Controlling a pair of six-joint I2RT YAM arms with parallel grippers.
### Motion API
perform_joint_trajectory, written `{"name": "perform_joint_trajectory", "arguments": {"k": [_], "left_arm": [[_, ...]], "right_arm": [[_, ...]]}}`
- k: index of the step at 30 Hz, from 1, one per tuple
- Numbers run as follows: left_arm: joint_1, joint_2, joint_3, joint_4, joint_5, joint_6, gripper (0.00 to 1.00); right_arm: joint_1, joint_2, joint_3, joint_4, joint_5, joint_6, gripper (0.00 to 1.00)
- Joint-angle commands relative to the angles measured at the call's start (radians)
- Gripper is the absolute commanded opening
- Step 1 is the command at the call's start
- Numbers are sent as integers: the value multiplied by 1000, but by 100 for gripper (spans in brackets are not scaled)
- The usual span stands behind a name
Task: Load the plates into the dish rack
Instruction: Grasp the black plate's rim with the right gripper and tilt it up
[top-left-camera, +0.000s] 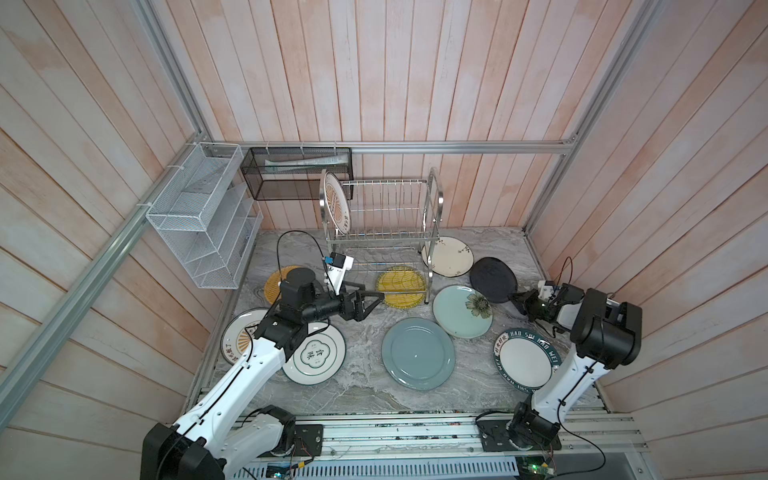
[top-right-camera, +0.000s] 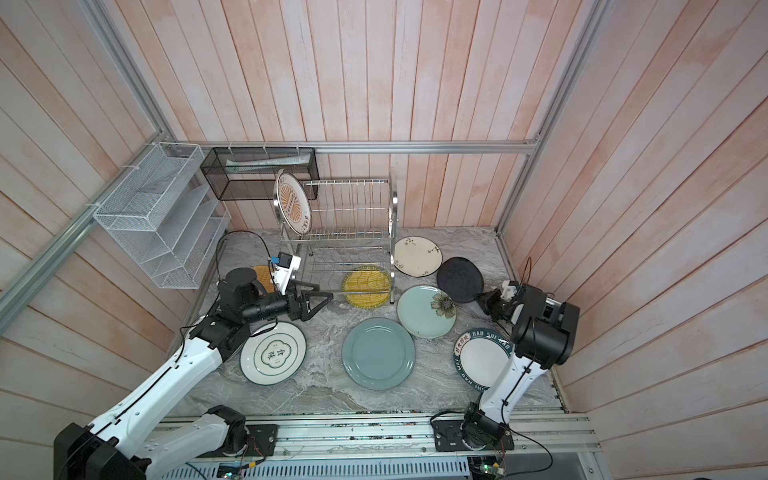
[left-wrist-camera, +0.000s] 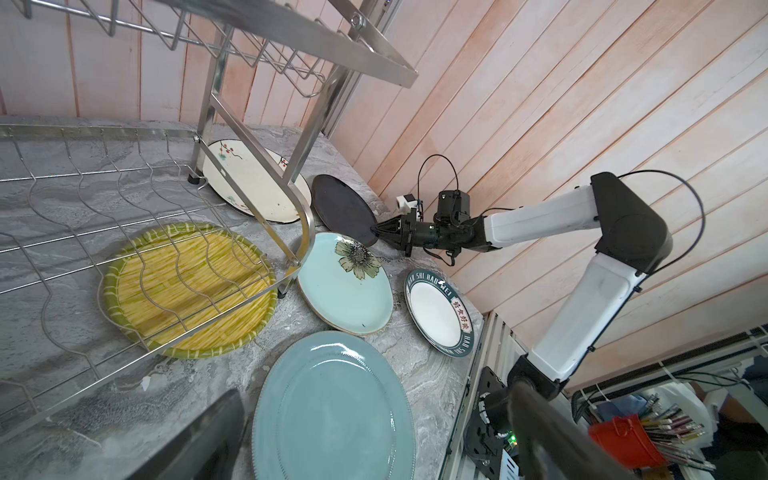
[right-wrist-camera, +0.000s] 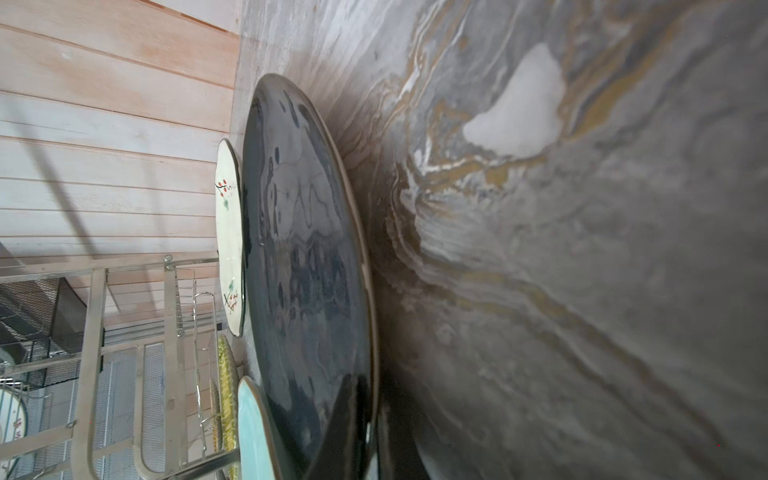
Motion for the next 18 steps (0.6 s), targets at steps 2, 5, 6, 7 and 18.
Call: {"name": "perform_joint_trajectory", "arguments": {"k": [2,5,6,7,18], "left_arm": [[7,-3,-5,12,-7,18,100],[9,-2,-12,18,-13,17,100],[9,0,-13,22,-16,13,100],[9,1,-15,26,-16,9,100],[9,-9,-47,79,-73,-33,100]], "right_arm": [[26,-8,-93,71,25,61,1],[26,-49,-149,159,26,116,0],[25,-68,-170,195,28,136,0],[26,-89,-187,224,34,156,0],[5,-270,-257,387,102,309,0]]}}
